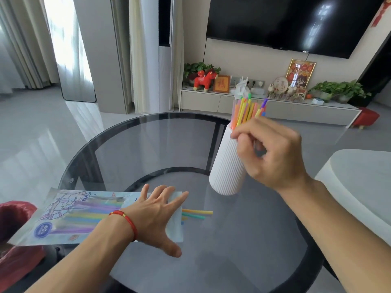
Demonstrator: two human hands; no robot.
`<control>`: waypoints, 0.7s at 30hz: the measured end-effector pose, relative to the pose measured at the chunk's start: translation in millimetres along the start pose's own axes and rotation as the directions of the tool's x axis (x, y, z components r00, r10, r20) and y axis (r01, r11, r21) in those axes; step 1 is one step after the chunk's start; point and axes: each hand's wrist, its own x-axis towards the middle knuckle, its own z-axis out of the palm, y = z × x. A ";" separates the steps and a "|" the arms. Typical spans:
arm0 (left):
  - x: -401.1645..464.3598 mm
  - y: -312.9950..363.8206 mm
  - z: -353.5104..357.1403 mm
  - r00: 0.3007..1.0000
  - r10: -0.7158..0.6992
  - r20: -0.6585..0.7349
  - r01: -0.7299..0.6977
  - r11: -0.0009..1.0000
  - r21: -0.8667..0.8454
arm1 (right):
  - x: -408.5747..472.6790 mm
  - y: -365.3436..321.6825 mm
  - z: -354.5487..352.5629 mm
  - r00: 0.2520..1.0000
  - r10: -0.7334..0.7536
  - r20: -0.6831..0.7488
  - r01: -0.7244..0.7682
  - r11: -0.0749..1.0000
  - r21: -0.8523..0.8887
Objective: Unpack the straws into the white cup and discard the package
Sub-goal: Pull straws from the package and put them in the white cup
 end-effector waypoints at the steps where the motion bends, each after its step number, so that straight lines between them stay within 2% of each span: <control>1: -1.2 -0.9 -0.6 1.000 0.002 0.024 -0.003 1.000 0.016 | -19.5 -6.8 6.0 0.994 0.006 0.108 -0.010 0.999 0.033; 3: -3.2 0.7 -2.5 1.000 0.006 0.022 -0.007 0.999 0.046 | -59.1 -13.3 20.9 0.927 0.101 0.363 -0.138 0.987 0.079; 4: -4.3 2.9 -3.1 1.000 0.006 -0.005 -0.006 0.998 0.055 | -75.9 -14.9 28.2 0.854 0.178 0.489 -0.237 0.969 0.062; 6: -4.6 8.0 -6.1 0.994 0.013 -0.112 -0.003 0.996 0.089 | -99.0 -15.8 40.5 0.650 0.307 0.695 -0.392 0.919 -0.039; 7: -4.4 10.3 -8.2 0.986 0.021 -0.164 -0.004 0.994 0.106 | -103.9 -16.8 45.9 0.563 0.343 0.752 -0.425 0.900 -0.092; 9: -4.9 16.5 -13.1 0.974 0.025 -0.226 0.002 0.993 0.119 | -109.6 -20.1 53.7 0.455 0.370 0.810 -0.454 0.879 -0.147; 12: -5.8 26.9 -19.3 0.960 0.040 -0.276 0.012 0.982 0.187 | -114.4 -24.5 63.7 0.401 0.450 0.798 -0.618 0.776 -0.127; 14: -4.8 35.0 -21.7 0.937 0.088 -0.338 0.016 0.956 0.294 | -116.1 -27.7 70.0 0.349 0.546 0.762 -0.828 0.560 -0.022; 16: -3.1 42.5 -22.0 0.903 0.142 -0.406 0.036 0.916 0.400 | -117.9 -35.4 74.8 0.221 0.587 0.779 -0.966 0.242 0.091; 17: -1.8 45.7 -22.2 0.886 0.164 -0.433 0.054 0.892 0.448 | -118.4 -40.2 77.1 0.171 0.574 0.801 -0.985 0.101 0.137; 19: 0.9 50.9 -20.3 0.867 0.198 -0.458 0.074 0.856 0.511 | -118.8 -49.0 80.1 0.116 0.521 0.846 -0.969 -0.128 0.211; 20: 2.2 52.2 -19.5 0.866 0.205 -0.457 0.081 0.843 0.532 | -118.8 -51.4 80.6 0.105 0.496 0.862 -0.955 -0.192 0.227; 21: 2.9 53.0 -18.6 0.866 0.203 -0.457 0.093 0.833 0.546 | -118.7 -52.6 80.4 0.098 0.482 0.871 -0.951 -0.212 0.224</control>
